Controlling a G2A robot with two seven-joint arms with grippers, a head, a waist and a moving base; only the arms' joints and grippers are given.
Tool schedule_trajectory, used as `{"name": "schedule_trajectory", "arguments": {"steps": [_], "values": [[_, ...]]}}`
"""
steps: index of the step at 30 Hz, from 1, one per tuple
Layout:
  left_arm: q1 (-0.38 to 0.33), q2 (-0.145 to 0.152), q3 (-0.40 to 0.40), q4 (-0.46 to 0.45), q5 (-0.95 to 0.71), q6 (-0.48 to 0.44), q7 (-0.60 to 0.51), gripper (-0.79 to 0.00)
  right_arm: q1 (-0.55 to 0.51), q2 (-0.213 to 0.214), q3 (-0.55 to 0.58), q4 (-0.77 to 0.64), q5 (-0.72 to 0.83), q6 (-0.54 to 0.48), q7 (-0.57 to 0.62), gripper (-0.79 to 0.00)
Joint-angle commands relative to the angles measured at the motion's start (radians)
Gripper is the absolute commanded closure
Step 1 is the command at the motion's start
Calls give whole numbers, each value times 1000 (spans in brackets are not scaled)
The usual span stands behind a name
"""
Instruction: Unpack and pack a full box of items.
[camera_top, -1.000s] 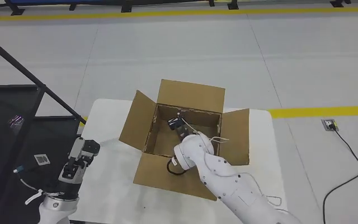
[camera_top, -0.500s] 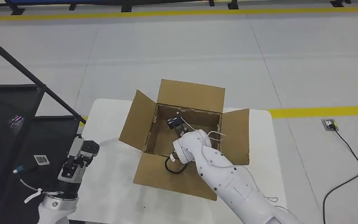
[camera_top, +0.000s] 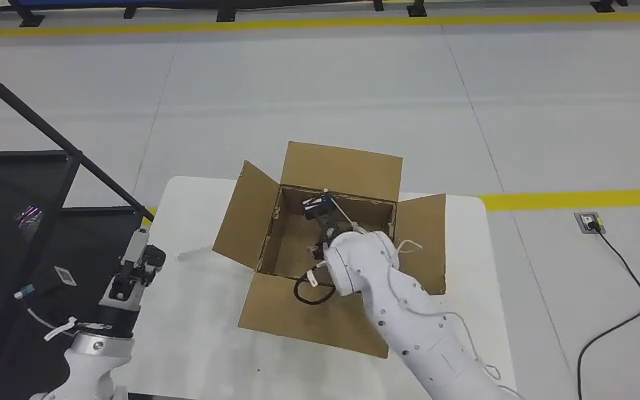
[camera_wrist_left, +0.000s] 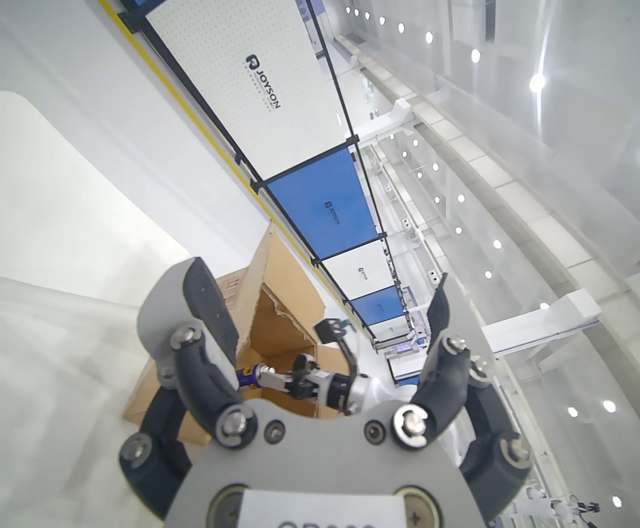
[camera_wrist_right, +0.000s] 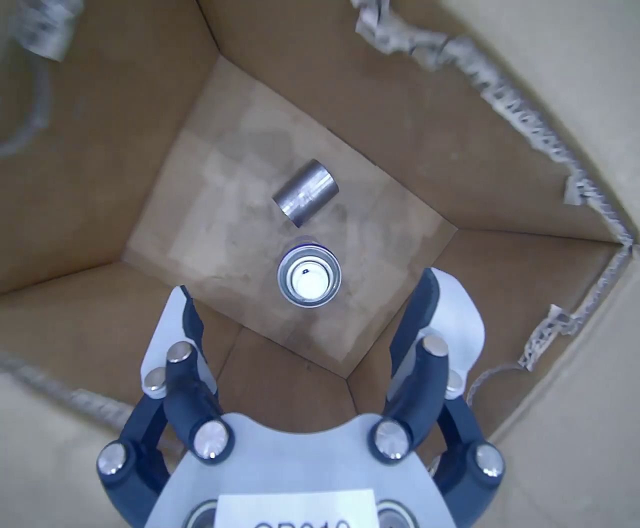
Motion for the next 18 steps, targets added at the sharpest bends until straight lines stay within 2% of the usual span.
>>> {"name": "schedule_trajectory", "arguments": {"steps": [1, 4, 7, 8, 16, 18], "values": [[-27, 3, 23, 27, 27, 5, -42, -785, -85, 17, 65, -211, -3, -20, 8, -785], [-73, 8, 54, 67, 57, 17, -104, -785, -194, 34, 134, -435, 25, -60, 14, -785], [-119, 11, 89, 103, 82, 26, -147, -785, -277, 43, 190, -590, 88, -87, 14, -785], [-134, 12, 100, 116, 89, 28, -157, -785, -295, 47, 208, -630, 55, -95, 2, -785], [-189, 16, 164, 157, 123, 44, -212, -785, -312, 50, 217, -637, 30, -98, -18, -785], [-193, 16, 178, 155, 116, 41, -229, -785, -346, 52, 266, -635, 81, -77, -46, -785]]}}
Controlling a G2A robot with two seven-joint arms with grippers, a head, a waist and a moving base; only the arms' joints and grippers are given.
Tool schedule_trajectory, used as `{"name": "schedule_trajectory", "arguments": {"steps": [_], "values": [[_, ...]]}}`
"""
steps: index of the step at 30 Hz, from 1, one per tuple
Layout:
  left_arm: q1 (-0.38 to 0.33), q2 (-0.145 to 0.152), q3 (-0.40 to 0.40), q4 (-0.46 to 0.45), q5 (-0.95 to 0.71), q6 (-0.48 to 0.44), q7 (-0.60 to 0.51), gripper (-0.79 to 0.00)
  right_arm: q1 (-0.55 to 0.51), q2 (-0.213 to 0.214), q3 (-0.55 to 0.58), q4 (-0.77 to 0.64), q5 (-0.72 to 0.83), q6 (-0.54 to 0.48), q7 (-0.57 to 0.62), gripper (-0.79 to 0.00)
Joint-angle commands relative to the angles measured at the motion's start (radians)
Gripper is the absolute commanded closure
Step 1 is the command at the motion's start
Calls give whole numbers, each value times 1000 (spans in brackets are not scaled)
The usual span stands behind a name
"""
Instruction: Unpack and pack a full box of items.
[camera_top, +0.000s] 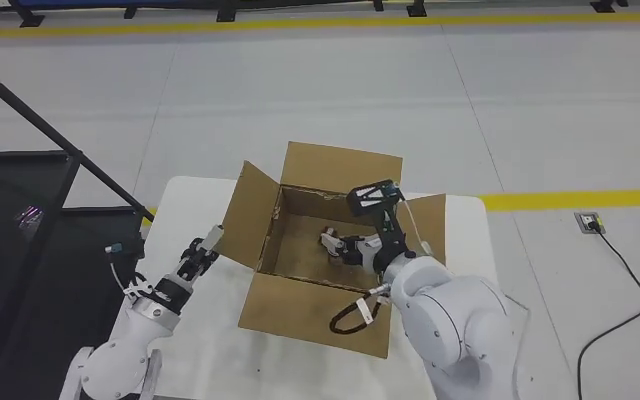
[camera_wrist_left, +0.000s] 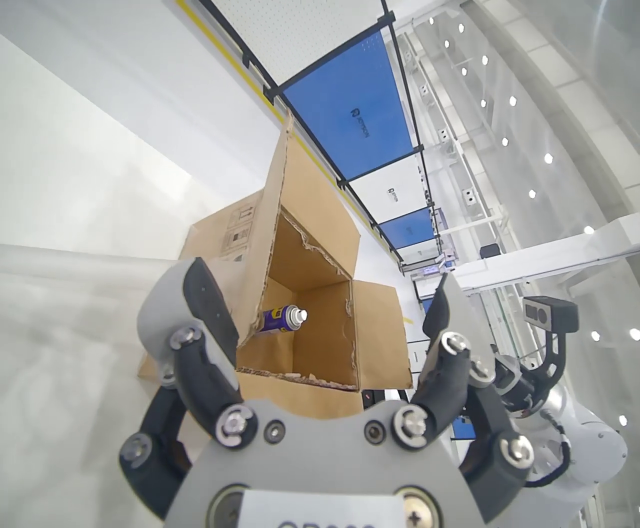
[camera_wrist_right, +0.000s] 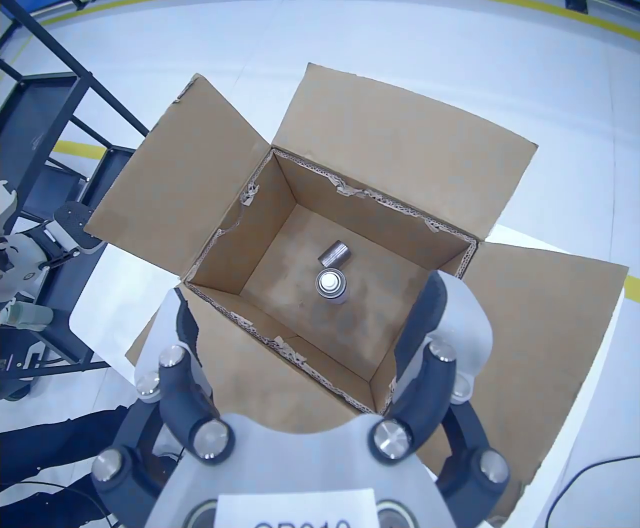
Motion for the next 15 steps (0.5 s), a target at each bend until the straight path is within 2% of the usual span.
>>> {"name": "schedule_trajectory", "arguments": {"steps": [1, 8, 12, 15], "values": [[-5, 1, 15, -6, -13, -11, -22, -785, -31, 2, 67, -4, 78, 22, -26, -785], [-20, 6, 52, 0, 5, -42, -87, -785, -44, 19, 400, 8, 475, 21, -8, -785], [-32, 7, 91, 10, 21, -37, -108, -785, -33, 34, 544, 85, 575, 34, -4, -785], [-46, 6, 124, 26, 37, -27, -116, -785, -10, 46, 593, 171, 596, 42, 18, -785]]}}
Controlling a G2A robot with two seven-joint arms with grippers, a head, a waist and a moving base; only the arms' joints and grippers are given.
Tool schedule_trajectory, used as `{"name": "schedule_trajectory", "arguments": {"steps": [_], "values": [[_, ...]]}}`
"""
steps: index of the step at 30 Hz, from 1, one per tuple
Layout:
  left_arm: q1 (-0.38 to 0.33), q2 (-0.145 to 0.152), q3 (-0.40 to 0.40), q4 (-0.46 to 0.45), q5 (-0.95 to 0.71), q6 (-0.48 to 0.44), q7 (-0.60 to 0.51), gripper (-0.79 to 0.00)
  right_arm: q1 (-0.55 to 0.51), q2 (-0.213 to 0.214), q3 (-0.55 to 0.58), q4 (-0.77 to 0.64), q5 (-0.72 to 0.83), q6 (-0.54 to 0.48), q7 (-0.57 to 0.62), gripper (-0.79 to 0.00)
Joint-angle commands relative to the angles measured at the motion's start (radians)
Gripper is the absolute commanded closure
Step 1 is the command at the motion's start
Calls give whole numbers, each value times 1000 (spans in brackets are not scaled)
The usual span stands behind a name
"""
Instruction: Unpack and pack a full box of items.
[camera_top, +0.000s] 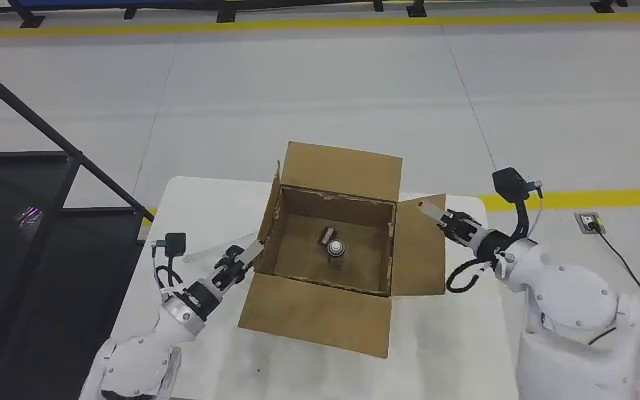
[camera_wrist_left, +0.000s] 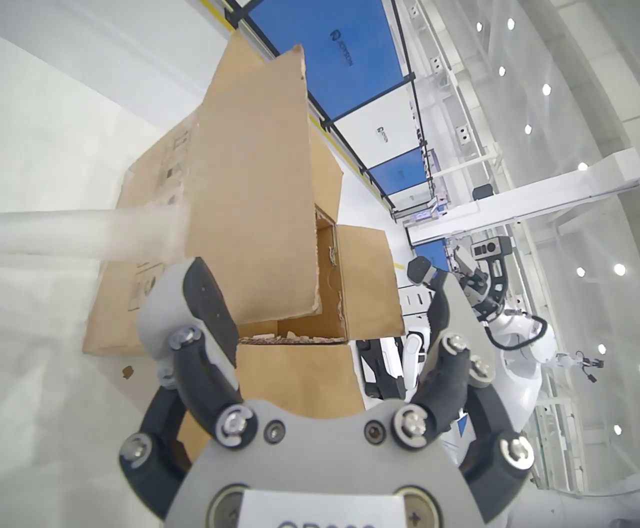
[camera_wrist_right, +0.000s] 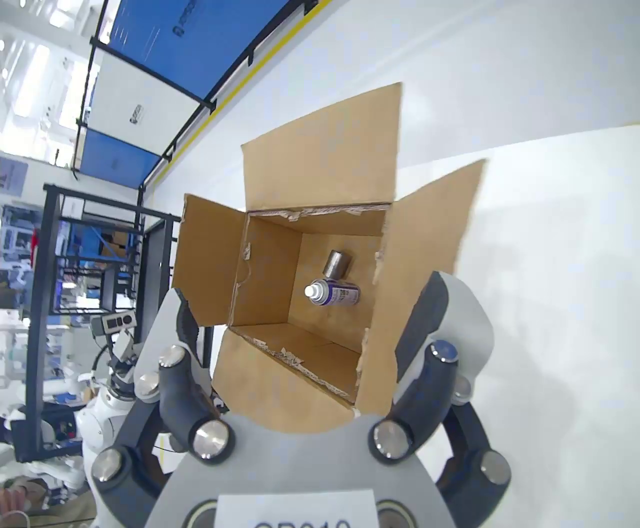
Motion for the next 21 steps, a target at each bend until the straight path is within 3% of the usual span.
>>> {"name": "schedule_trajectory", "arguments": {"steps": [1, 7, 16, 21], "values": [[-12, -1, 26, 15, 8, 6, -5, -785, 21, 8, 22, 65, 14, -1, 23, -785], [-51, -3, 83, 58, 24, 30, -17, -785, 79, 26, -7, 197, 58, -51, 89, -785], [-96, -5, 131, 113, 29, 57, -8, -785, 131, 42, -77, 236, 346, -159, 237, -785], [-115, -6, 145, 138, 28, 67, -2, -785, 181, 38, -189, 300, 422, -144, 200, -785]]}}
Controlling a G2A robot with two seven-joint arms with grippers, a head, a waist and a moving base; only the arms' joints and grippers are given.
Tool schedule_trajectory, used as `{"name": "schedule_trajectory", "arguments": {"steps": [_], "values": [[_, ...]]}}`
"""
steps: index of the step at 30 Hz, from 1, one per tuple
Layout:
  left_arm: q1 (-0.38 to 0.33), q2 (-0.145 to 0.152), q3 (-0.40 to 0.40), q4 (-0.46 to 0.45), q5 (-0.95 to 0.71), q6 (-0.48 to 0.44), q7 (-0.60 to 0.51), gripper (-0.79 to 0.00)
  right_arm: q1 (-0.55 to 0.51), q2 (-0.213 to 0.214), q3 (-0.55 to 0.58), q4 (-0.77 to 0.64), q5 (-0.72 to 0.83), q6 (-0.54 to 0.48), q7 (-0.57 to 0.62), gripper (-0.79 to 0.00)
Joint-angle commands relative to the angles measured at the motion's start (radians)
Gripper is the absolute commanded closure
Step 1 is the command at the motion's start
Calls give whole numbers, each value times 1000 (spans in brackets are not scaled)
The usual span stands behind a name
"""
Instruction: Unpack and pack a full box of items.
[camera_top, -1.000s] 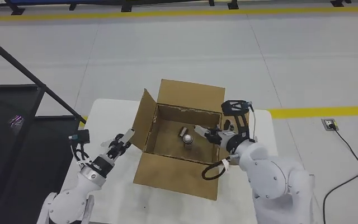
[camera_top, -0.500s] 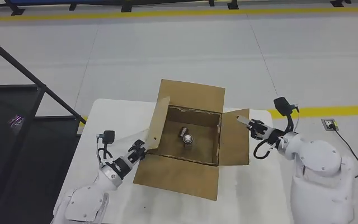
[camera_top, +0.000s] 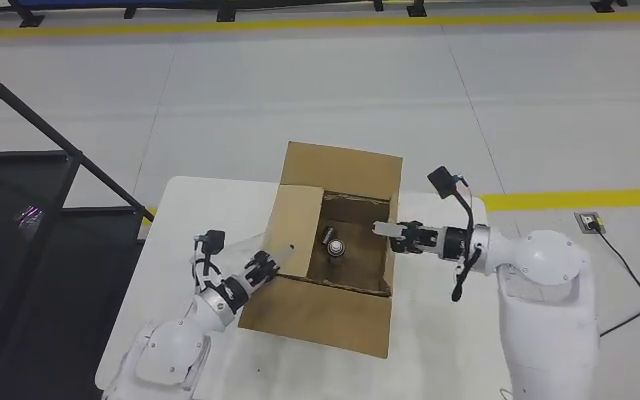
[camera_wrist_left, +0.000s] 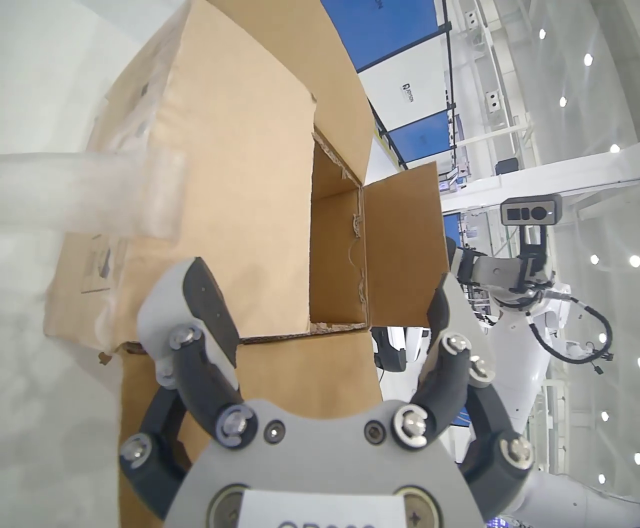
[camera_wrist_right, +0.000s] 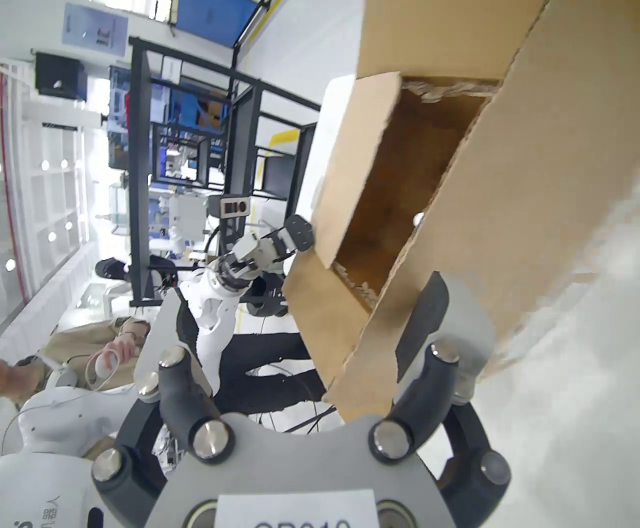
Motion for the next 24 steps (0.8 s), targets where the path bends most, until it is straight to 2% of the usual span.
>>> {"name": "schedule_trajectory", "arguments": {"steps": [1, 9, 13, 18, 24], "values": [[-6, 0, 5, 8, -2, 4, 5, -785, 19, -2, -58, 28, -13, 9, -50, -785], [-7, 0, 11, 22, -6, 7, 28, -785, 75, -9, -233, 140, -76, 5, -184, -785], [15, 3, -11, -14, -14, -3, 44, -785, 95, -10, -287, 197, -93, 1, -209, -785], [80, 12, -91, -110, -55, -15, 46, -785, 115, -9, -332, 253, -105, -18, -242, -785], [207, 27, -228, -200, -143, -9, -21, -785, 132, -6, -358, 308, -97, -38, -268, -785]]}}
